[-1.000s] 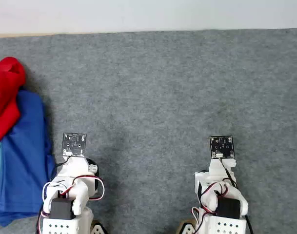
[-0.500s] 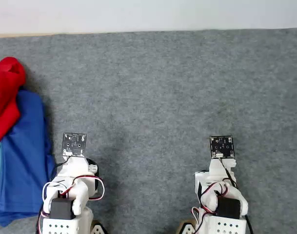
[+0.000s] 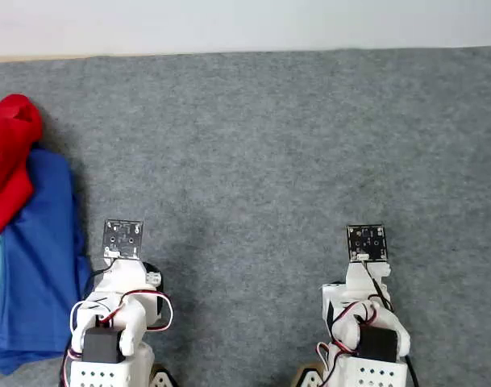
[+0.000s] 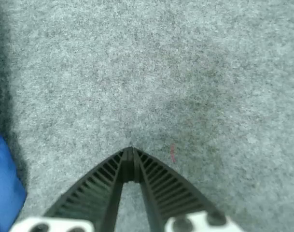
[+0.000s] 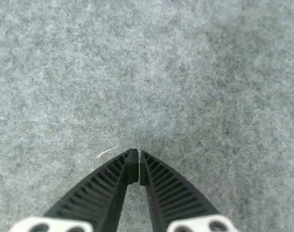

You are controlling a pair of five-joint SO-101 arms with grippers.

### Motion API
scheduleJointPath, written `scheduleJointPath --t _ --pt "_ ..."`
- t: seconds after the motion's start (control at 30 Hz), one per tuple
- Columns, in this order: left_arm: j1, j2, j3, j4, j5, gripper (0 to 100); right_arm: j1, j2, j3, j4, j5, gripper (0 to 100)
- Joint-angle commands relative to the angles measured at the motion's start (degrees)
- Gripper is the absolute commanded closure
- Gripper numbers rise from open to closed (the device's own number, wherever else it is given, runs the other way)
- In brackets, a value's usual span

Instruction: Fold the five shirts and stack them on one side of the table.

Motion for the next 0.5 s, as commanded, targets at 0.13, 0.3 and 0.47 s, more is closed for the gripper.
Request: scheduleJointPath --t 0.13,0.3,0.47 --pt "0.0 -0.7 -0.3 0.2 0.2 100 0.7 -0.6 0.9 -0.2 0.4 98.2" --pt "0.3 -0.7 -0.3 0.2 0.2 100 0.7 -0.6 0.9 -0.2 0.4 98.2" --pt "0.3 -0.7 -0.3 0.2 0.2 100 0.7 -0.6 0.9 -0.2 0.4 98.2"
